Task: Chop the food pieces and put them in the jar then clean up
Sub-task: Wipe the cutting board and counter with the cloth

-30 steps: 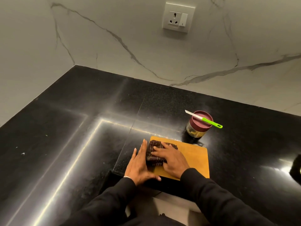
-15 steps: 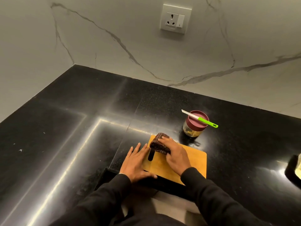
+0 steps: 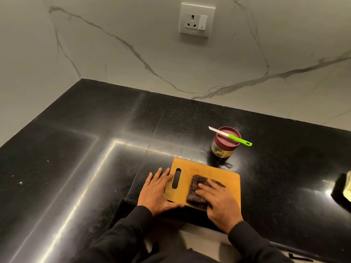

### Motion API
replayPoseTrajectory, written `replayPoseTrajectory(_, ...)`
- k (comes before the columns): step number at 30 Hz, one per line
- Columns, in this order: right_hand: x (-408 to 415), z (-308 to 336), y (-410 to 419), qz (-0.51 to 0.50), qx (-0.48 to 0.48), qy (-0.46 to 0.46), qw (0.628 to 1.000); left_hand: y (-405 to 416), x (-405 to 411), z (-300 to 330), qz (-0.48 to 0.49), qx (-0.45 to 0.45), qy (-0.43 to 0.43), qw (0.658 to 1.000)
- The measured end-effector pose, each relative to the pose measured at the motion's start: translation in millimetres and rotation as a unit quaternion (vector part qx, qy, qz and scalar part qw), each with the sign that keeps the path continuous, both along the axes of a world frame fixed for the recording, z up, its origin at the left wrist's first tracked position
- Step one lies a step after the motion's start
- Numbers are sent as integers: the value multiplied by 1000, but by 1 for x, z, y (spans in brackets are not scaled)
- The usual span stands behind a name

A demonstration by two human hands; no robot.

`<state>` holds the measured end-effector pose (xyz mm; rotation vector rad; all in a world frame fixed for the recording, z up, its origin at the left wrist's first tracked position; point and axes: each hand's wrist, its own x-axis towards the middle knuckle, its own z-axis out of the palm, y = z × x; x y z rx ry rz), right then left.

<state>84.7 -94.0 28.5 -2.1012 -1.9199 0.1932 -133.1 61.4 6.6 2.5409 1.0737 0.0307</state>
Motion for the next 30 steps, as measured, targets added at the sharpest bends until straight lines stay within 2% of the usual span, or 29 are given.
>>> replayPoseTrajectory(3,2,8,-9,-156,-36,-26,987,0,2,2,-8,-2,19,1000)
replayPoseTrajectory(5,7,12,-7,-196,-44,-31,979,5,8,5,-48,10,49,998)
replayPoseTrajectory(7,12,10,-5,-165,-57,-22,984,12,20,9,-102,26,63,992)
replayPoseTrajectory(10,21,1,-5,-64,-114,18,991,20,43,16,-165,52,82,981)
replayPoseTrajectory(12,26,-4,-7,-42,-99,-8,994,21,53,15,-194,68,112,972)
replayPoseTrajectory(14,23,-7,-6,-98,-53,-13,994,18,56,10,-196,69,126,970)
replayPoseTrajectory(16,16,-5,6,-214,-38,14,976,16,57,7,-191,73,129,970)
replayPoseTrajectory(18,8,-4,29,-279,-37,38,959,15,58,7,-186,73,134,970)
replayPoseTrajectory(23,-27,-8,73,-199,-48,53,977,15,58,8,-195,87,140,967)
replayPoseTrajectory(27,0,-18,48,-124,-29,-4,992,16,57,5,-182,75,105,975)
replayPoseTrajectory(30,32,-14,38,-262,-33,8,964,18,56,3,-184,70,107,975)
